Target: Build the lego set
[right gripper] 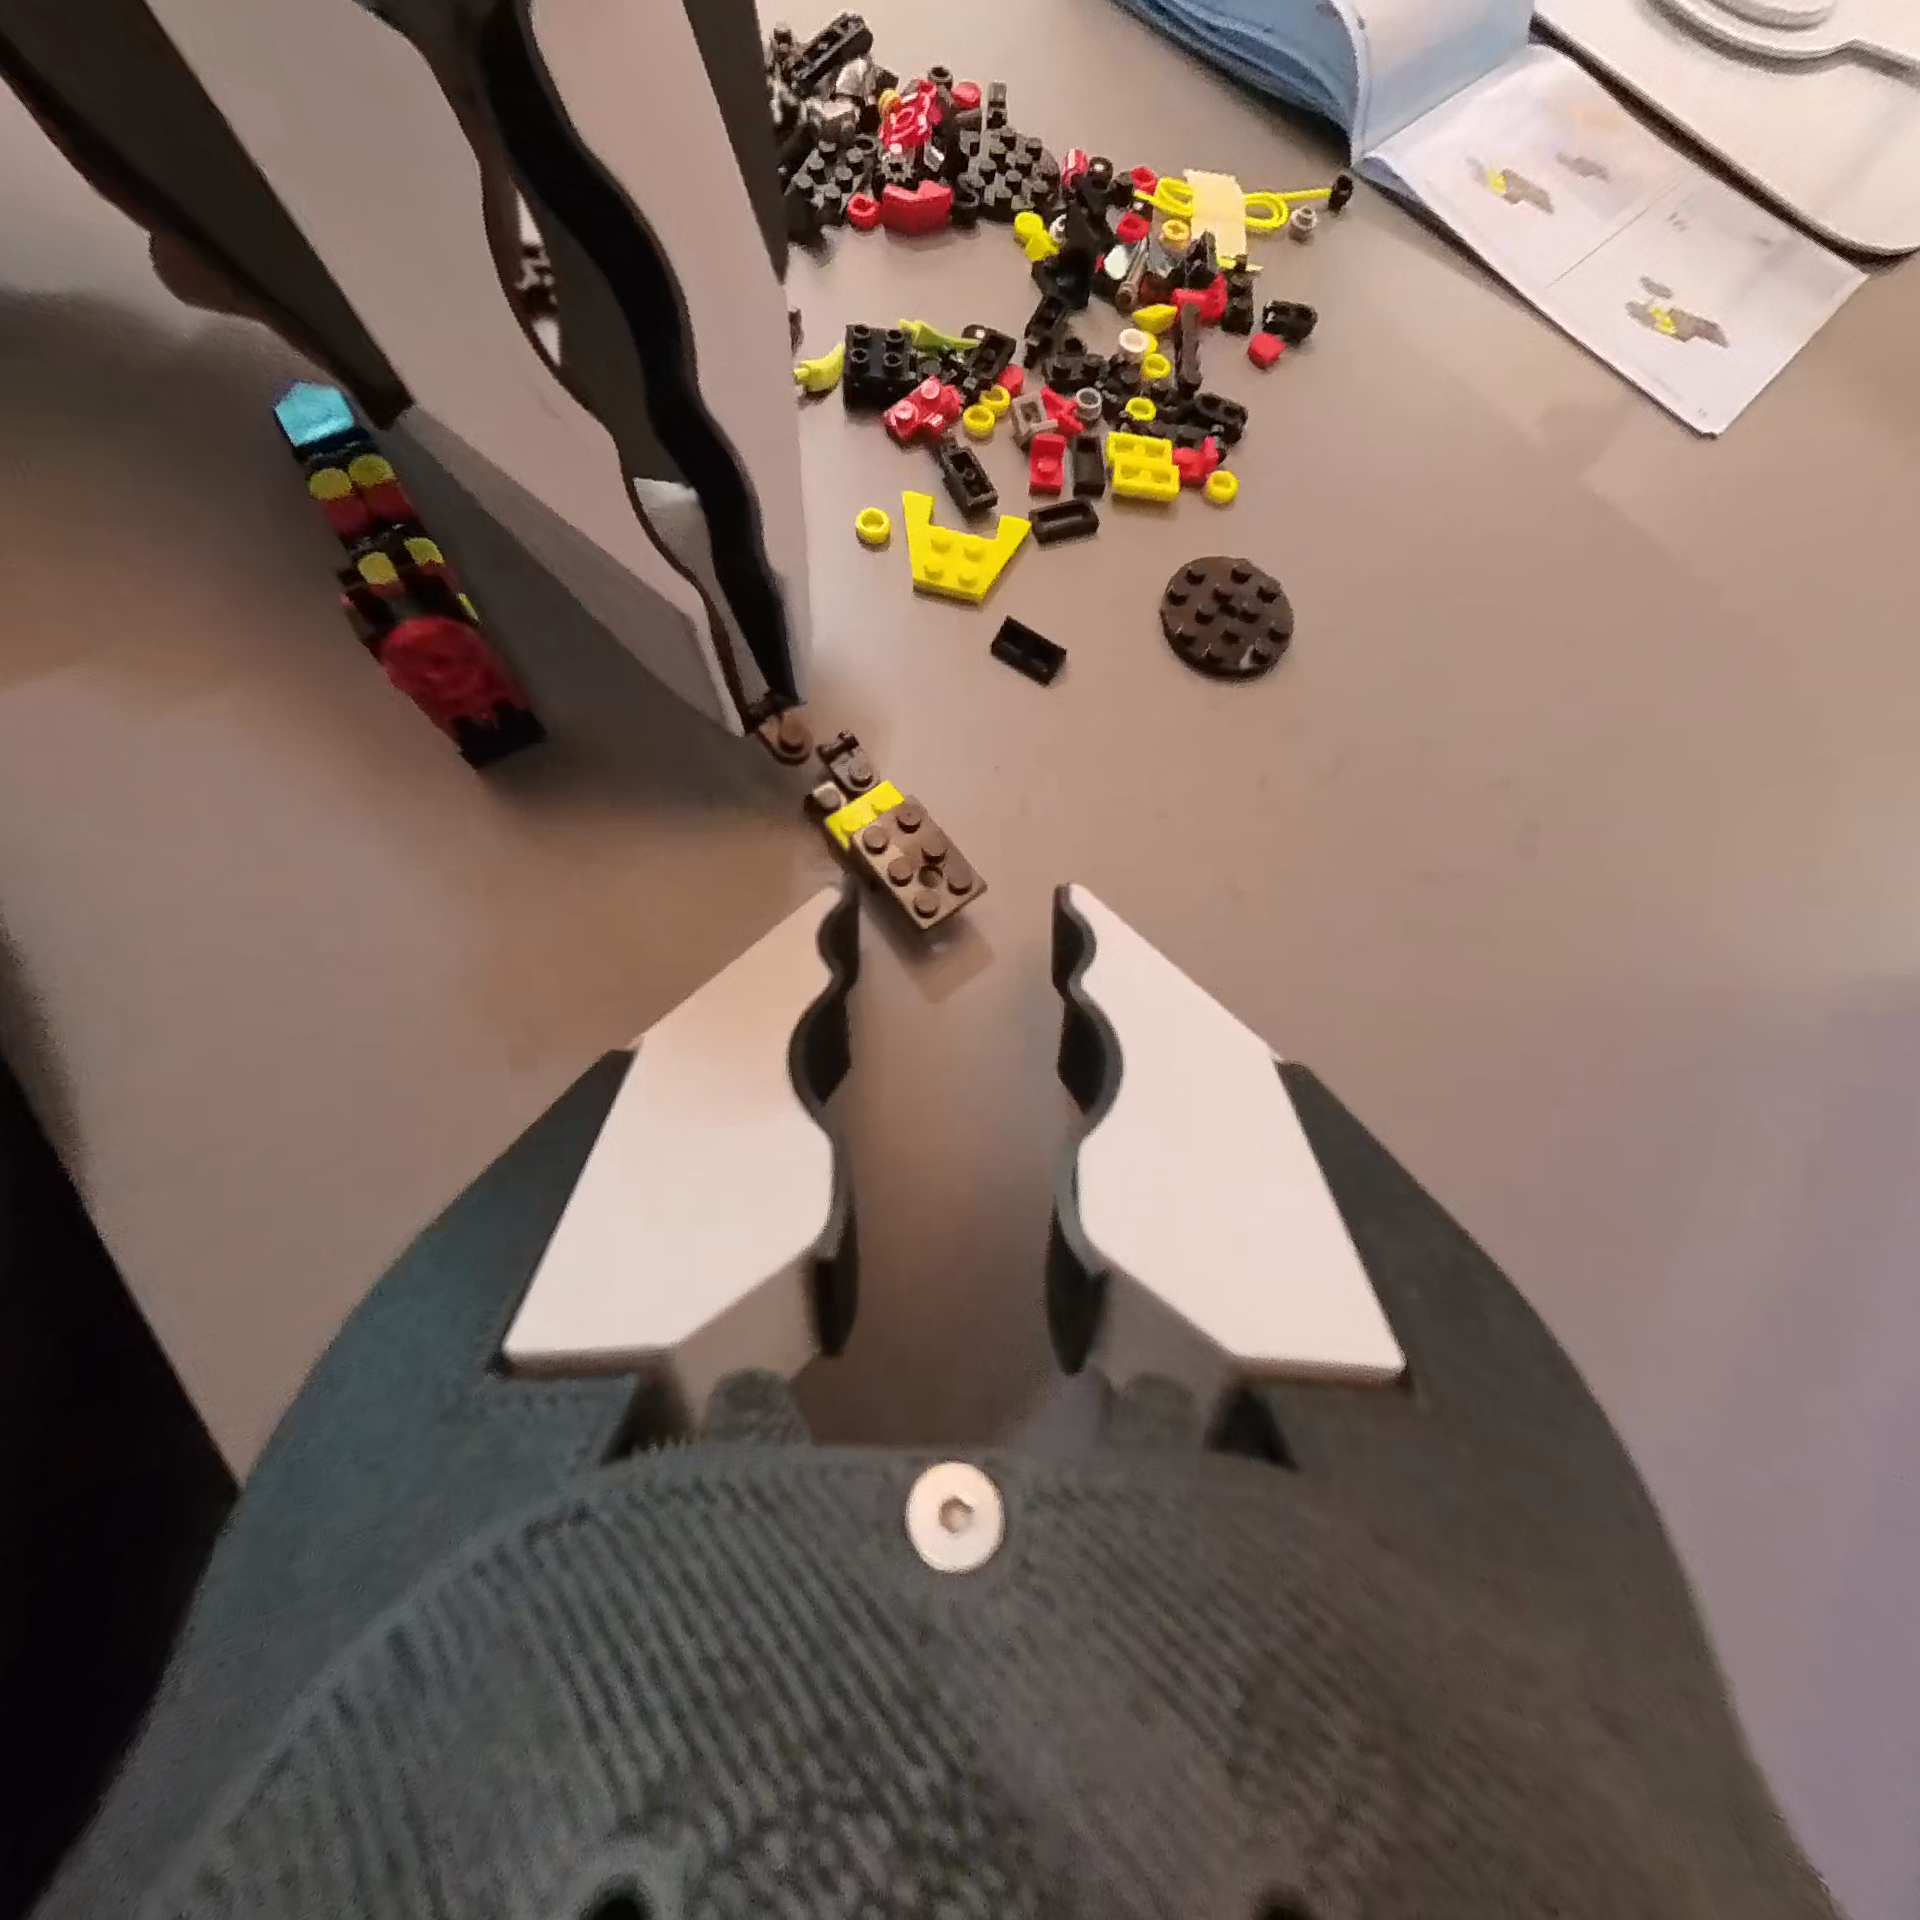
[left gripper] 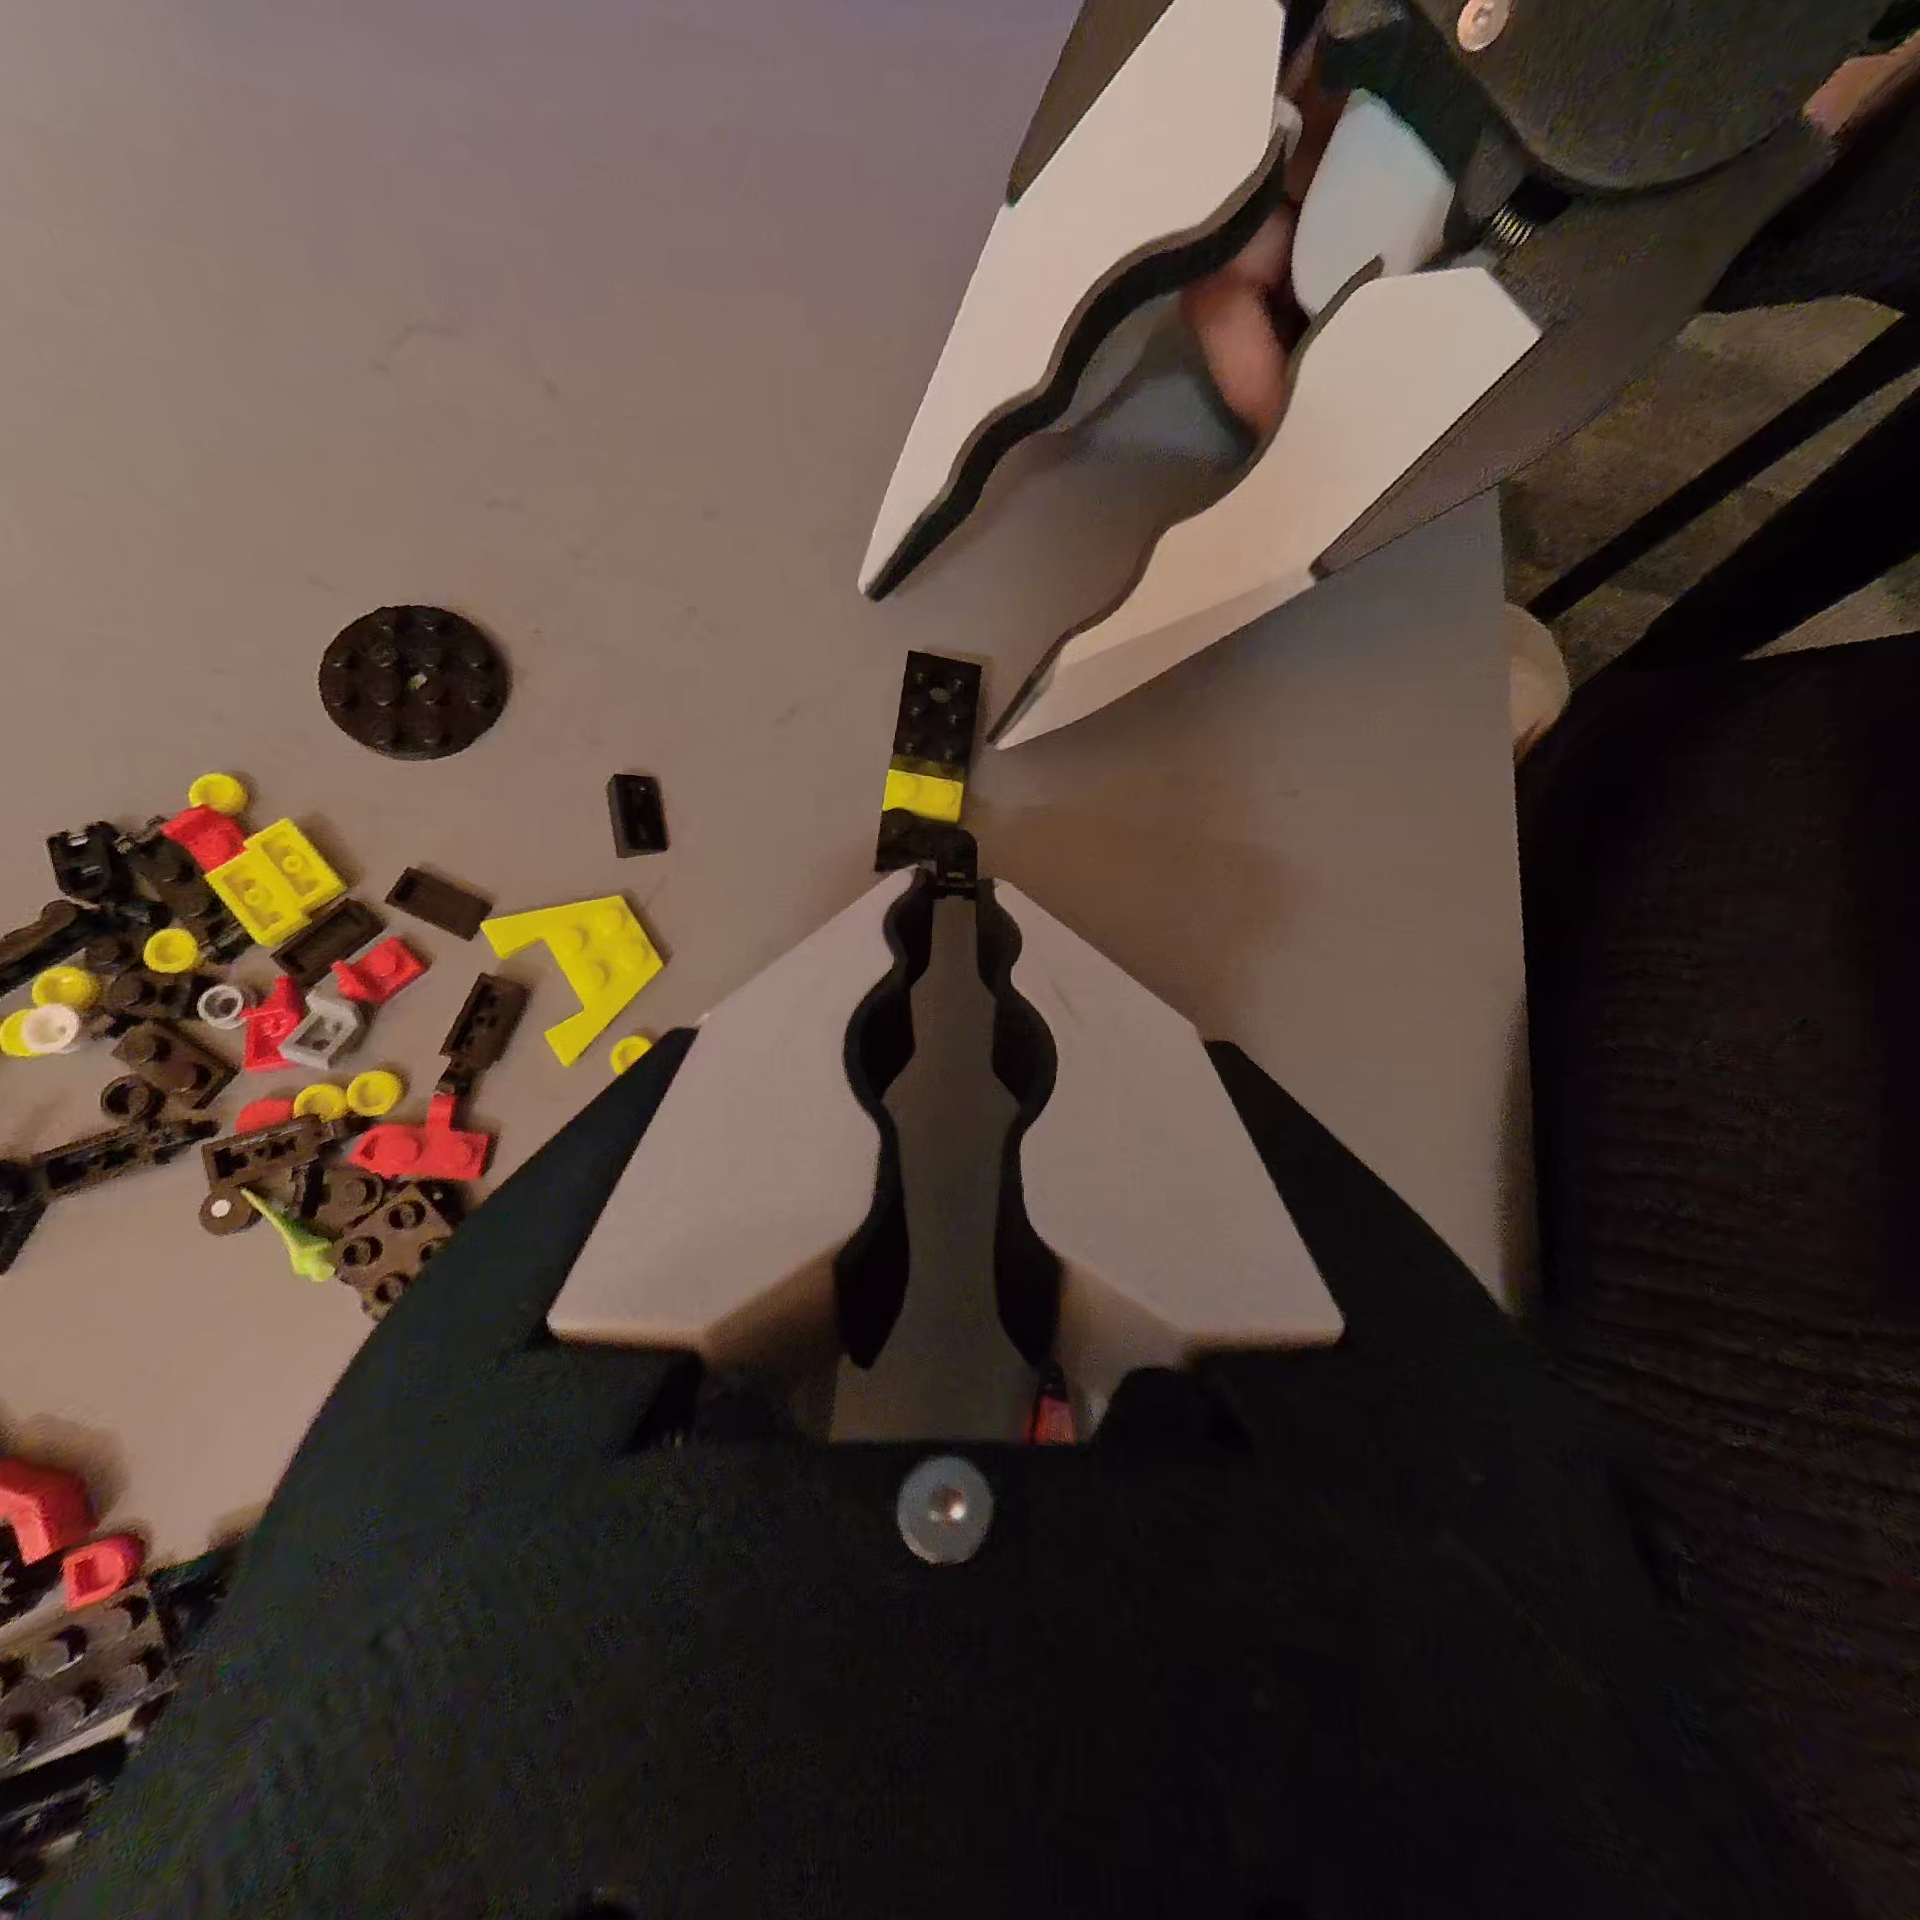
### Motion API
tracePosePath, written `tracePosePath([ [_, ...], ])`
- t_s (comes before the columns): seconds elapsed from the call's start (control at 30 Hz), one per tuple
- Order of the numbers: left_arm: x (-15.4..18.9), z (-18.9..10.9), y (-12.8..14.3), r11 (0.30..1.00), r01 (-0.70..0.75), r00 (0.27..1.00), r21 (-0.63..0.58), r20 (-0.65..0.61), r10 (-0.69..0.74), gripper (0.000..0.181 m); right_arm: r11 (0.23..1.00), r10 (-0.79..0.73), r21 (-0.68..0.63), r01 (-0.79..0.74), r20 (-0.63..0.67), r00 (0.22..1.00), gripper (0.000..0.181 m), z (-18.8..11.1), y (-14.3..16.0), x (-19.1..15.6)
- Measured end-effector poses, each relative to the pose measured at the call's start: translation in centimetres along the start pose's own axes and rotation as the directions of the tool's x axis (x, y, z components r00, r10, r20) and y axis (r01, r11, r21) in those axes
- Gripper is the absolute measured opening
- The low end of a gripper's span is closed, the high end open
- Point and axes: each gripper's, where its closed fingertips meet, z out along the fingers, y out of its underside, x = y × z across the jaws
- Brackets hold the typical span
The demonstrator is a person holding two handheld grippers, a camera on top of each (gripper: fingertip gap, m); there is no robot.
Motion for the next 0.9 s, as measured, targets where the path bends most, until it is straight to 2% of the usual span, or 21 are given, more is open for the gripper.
tracePosePath([
  [0.23,0.0,0.2,-0.8,0.999,0.042,0.999,0.01,-0.001,-0.042,0.005,0.999,0.034,0.034,-0.034,-0.01,0.999,0.027,0.2,-0.6,0.6],
  [0.67,-0.4,-0.6,-0.6,0.977,0.211,0.977,0.025,0.02,-0.211,0.005,0.981,0.153,0.12,-0.152,-0.003,0.988,0.031,-1.2,-1.6,1.9],
  [0.9,0.1,0.4,-0.5,0.979,0.205,0.979,-0.008,0.015,-0.205,0.005,0.988,0.108,0.107,-0.108,0.007,0.994,0.03,-0.9,-1.6,0.9],
])
